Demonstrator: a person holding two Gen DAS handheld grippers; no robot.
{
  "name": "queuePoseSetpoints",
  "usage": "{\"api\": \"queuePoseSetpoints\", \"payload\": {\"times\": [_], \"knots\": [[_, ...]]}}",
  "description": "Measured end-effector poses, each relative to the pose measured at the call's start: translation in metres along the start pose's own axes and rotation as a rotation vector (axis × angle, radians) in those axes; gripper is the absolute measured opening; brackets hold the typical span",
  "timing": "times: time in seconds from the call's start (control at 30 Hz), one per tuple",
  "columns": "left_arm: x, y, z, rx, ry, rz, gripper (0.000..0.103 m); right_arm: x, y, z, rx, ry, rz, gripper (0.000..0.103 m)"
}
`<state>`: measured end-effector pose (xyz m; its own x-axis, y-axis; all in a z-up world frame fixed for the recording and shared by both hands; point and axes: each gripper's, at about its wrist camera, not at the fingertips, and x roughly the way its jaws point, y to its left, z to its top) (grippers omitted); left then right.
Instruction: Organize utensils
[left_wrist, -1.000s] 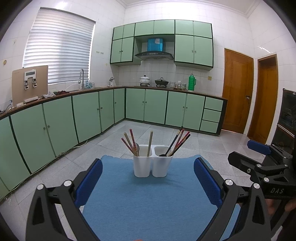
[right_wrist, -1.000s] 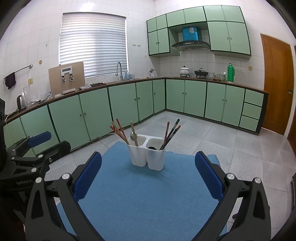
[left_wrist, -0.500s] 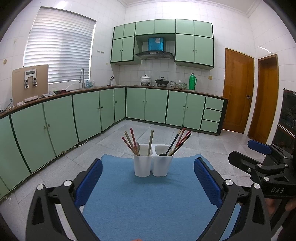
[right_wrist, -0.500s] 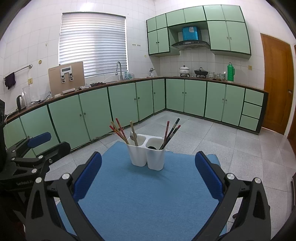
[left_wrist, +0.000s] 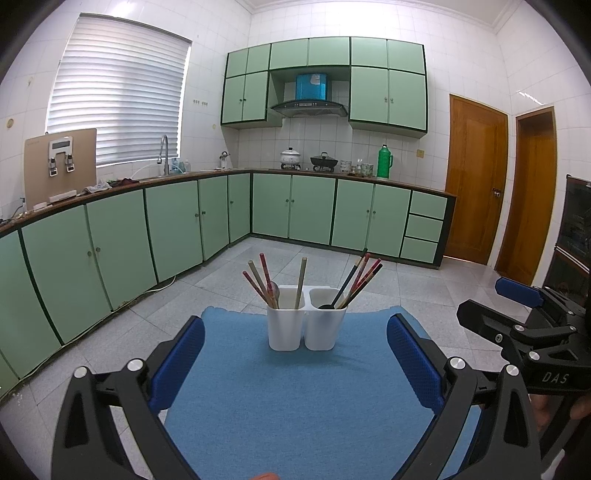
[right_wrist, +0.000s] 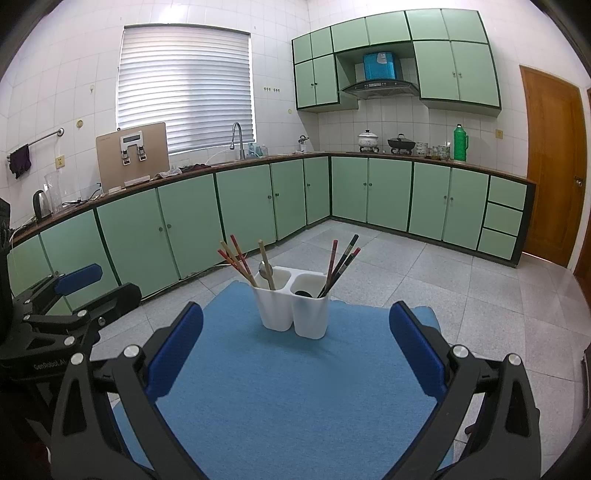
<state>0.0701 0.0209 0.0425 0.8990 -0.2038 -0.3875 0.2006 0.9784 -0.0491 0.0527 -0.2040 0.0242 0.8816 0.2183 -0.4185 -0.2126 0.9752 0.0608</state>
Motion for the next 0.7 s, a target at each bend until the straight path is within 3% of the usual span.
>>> {"api": "queuePoseSetpoints", "payload": {"times": [0.7], "knots": [[0.0008,0.0003,-0.001,0.0,0.001,0.001,0.097,0.0019,0.0015,-0.0014,0.001,0.003,-0.001,0.098]]}}
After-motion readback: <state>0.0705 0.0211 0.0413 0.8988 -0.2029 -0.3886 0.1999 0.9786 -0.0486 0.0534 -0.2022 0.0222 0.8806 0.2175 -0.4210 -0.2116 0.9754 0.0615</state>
